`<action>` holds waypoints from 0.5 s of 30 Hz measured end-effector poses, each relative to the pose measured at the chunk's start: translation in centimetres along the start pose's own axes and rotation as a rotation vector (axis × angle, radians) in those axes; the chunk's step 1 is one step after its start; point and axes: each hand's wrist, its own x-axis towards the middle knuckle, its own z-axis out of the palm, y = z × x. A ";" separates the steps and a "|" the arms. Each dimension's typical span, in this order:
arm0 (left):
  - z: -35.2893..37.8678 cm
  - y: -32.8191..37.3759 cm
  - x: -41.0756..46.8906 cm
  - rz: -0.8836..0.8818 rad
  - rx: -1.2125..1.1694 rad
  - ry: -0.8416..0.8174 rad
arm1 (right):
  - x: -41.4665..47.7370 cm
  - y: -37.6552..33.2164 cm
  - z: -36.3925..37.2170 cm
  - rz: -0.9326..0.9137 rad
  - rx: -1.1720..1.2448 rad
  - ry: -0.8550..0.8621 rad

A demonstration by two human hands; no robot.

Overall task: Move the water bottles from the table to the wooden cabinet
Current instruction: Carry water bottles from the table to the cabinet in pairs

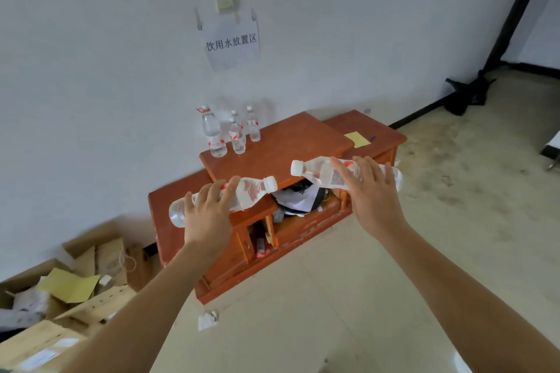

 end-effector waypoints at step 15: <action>12.5 -12.1 29.2 -0.294 -0.475 0.159 | 36.2 -5.8 16.2 -0.145 0.056 -0.098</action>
